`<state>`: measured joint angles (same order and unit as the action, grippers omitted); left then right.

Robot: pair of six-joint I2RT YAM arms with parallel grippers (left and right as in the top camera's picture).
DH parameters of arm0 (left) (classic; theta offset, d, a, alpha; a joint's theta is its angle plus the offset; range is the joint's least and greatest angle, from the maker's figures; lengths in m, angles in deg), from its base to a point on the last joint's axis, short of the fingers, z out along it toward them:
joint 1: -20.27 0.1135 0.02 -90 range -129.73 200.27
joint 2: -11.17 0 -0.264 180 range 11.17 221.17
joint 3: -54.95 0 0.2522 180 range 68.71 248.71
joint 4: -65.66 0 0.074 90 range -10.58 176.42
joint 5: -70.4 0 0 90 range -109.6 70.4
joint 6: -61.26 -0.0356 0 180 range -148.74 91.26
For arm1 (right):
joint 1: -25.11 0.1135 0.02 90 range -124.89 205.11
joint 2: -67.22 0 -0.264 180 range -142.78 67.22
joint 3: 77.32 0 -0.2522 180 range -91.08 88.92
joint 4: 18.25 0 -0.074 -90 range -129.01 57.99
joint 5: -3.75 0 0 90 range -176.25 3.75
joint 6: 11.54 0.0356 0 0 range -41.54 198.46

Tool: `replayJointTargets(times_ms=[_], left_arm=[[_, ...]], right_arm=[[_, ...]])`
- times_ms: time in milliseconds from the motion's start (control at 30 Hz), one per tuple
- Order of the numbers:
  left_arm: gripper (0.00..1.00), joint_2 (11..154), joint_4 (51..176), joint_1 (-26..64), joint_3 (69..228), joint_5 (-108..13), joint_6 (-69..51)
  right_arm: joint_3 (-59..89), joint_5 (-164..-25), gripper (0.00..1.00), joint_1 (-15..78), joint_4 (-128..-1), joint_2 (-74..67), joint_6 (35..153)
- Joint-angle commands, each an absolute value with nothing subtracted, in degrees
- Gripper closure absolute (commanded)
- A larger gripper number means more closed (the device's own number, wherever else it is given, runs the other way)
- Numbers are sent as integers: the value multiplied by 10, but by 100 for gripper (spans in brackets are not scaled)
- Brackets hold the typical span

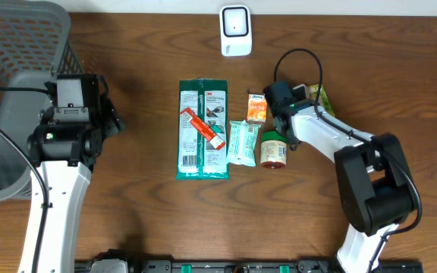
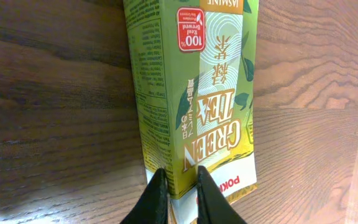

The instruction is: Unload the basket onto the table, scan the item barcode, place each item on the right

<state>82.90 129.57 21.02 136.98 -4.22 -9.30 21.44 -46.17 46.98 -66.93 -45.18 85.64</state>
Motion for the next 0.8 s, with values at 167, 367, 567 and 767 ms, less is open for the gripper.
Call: replayJointTargets(times_ms=[167,367,567,767], left_arm=[[13,827,1297,213,1376,-35,-98],[13,827,1297,213,1376,-35,-98],[13,827,1297,213,1376,-35,-98],[13,827,1297,213,1376,-35,-98]], right_arm=[[215,-517,67,463,-656,-408,865],[215,-521,20,462,-611,-387,849],[215,-623,16,431,-576,-399,863],[215,-668,20,384,-557,-408,876]])
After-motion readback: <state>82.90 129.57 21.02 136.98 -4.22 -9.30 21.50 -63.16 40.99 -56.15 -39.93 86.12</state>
